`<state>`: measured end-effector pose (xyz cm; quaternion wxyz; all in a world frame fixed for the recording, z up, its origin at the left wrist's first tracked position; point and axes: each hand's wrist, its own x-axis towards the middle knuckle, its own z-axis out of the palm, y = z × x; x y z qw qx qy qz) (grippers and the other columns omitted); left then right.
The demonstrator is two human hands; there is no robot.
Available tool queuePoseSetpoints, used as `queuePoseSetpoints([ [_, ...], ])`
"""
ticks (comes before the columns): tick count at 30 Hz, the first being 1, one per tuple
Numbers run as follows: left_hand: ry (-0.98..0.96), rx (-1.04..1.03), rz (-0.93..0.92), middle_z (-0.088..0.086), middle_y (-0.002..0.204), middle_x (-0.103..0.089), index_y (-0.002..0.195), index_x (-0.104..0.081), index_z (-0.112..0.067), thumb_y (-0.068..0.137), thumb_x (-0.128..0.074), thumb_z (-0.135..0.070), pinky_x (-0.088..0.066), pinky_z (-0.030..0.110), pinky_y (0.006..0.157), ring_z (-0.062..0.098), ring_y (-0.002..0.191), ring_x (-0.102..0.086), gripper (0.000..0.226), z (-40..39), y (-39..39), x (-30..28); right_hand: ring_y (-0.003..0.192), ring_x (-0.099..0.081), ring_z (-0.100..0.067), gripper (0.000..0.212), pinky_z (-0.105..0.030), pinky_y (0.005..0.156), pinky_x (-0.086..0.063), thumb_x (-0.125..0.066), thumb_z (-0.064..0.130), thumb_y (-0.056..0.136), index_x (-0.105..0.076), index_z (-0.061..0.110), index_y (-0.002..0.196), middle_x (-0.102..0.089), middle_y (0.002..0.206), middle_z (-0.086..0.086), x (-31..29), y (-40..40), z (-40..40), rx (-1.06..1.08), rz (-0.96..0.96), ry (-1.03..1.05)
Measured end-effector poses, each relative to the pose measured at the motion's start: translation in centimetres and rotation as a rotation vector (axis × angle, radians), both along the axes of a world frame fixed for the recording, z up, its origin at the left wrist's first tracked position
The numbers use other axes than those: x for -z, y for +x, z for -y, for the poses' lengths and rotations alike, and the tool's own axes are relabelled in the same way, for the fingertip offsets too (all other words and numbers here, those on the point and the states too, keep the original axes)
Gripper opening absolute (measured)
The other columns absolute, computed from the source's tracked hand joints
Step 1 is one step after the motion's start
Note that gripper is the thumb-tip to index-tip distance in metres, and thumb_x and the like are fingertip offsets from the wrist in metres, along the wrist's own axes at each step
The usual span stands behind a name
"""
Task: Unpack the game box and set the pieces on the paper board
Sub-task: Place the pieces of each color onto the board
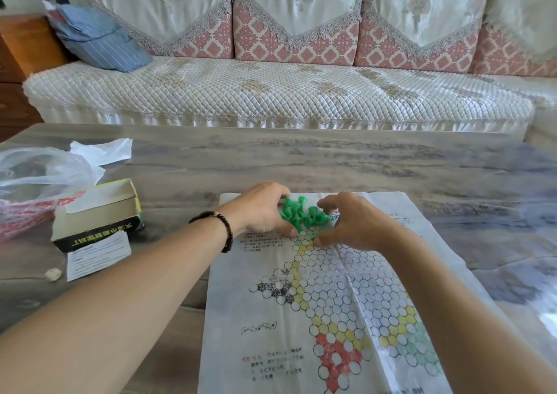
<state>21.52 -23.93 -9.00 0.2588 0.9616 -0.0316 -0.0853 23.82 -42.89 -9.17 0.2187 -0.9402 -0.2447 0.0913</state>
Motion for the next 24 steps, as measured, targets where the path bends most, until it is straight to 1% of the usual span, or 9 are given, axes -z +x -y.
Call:
queuePoseSetpoints([
  [3,-0.056,0.010,0.021,-0.003,0.120,-0.061,0.126,-0.060,-0.020,0.066,-0.087,-0.032,-0.038,0.024,0.079,0.011,0.099,-0.053,0.067,0.6,0.7,0.4,0.094,-0.056,-0.014,0.069,-0.023,0.078,-0.041,-0.081,0.027,0.072,-0.052,0.014,0.134,-0.059,0.120,0.000,0.3,0.3,-0.6,0.028,0.013,0.054],
  [6,-0.095,0.004,0.037,-0.003,0.122,-0.061,0.132,-0.055,-0.018,0.066,-0.087,-0.029,-0.037,0.021,0.079,0.010,0.097,-0.053,0.074,0.8,1.1,0.8,0.089,-0.056,-0.014,0.065,-0.021,0.068,-0.042,-0.082,0.026,0.072,-0.056,0.014,0.130,-0.058,0.109,0.003,0.6,0.8,-1.0,0.056,0.020,0.097],
  [8,-0.112,0.006,0.032,-0.004,0.122,-0.061,0.133,-0.054,-0.019,0.066,-0.087,-0.028,-0.036,0.018,0.076,0.009,0.096,-0.054,0.075,0.7,1.1,0.8,0.087,-0.056,-0.014,0.066,-0.019,0.064,-0.042,-0.083,0.026,0.071,-0.056,0.014,0.130,-0.058,0.108,0.003,0.9,1.1,-1.0,0.072,0.025,0.119],
  [10,-0.119,0.014,0.015,-0.005,0.125,-0.060,0.136,-0.051,-0.019,0.067,-0.087,-0.027,-0.036,0.020,0.078,0.010,0.096,-0.054,0.078,0.7,1.1,0.8,0.089,-0.057,-0.014,0.070,-0.016,0.061,-0.041,-0.084,0.026,0.070,-0.053,0.015,0.132,-0.058,0.112,0.002,1.2,1.3,-0.9,0.086,0.026,0.135],
  [12,-0.113,0.025,0.006,-0.005,0.128,-0.058,0.137,-0.050,-0.019,0.069,-0.086,-0.027,-0.035,0.021,0.080,0.010,0.098,-0.052,0.078,0.8,1.1,0.7,0.095,-0.057,-0.016,0.077,-0.018,0.065,-0.043,-0.084,0.027,0.069,-0.047,0.015,0.136,-0.058,0.119,0.000,1.1,1.4,-0.9,0.098,0.019,0.129],
  [15,-0.093,0.027,0.015,-0.004,0.128,-0.058,0.137,-0.050,-0.019,0.071,-0.085,-0.026,-0.036,0.021,0.080,0.010,0.098,-0.052,0.075,1.1,1.4,0.6,0.103,-0.057,-0.019,0.080,-0.027,0.080,-0.046,-0.084,0.028,0.070,-0.045,0.011,0.138,-0.058,0.123,-0.003,0.8,1.8,-1.1,0.113,-0.002,0.100],
  [20,-0.075,0.031,0.045,-0.001,0.124,-0.061,0.133,-0.054,-0.019,0.076,-0.081,-0.023,-0.040,0.024,0.081,0.013,0.095,-0.055,0.063,1.4,1.6,0.7,0.106,-0.056,-0.018,0.062,-0.024,0.082,-0.040,-0.082,0.027,0.072,-0.057,0.012,0.127,-0.062,0.120,-0.005,0.8,2.1,-1.1,0.113,0.018,0.088],
  [22,-0.079,0.027,0.052,0.000,0.125,-0.061,0.135,-0.052,-0.019,0.077,-0.081,-0.023,-0.041,0.024,0.082,0.013,0.096,-0.055,0.065,1.4,1.4,0.8,0.107,-0.056,-0.019,0.061,-0.026,0.083,-0.042,-0.081,0.028,0.072,-0.058,0.013,0.127,-0.062,0.120,-0.005,1.0,2.0,-1.1,0.115,0.027,0.085],
  [24,-0.078,0.029,0.058,0.002,0.131,-0.057,0.139,-0.047,-0.020,0.076,-0.081,-0.022,-0.041,0.025,0.084,0.014,0.101,-0.055,0.071,1.4,1.1,0.7,0.107,-0.056,-0.019,0.063,-0.026,0.084,-0.043,-0.081,0.029,0.073,-0.056,0.013,0.128,-0.061,0.121,-0.005,1.0,1.9,-1.0,0.117,0.025,0.083],
])
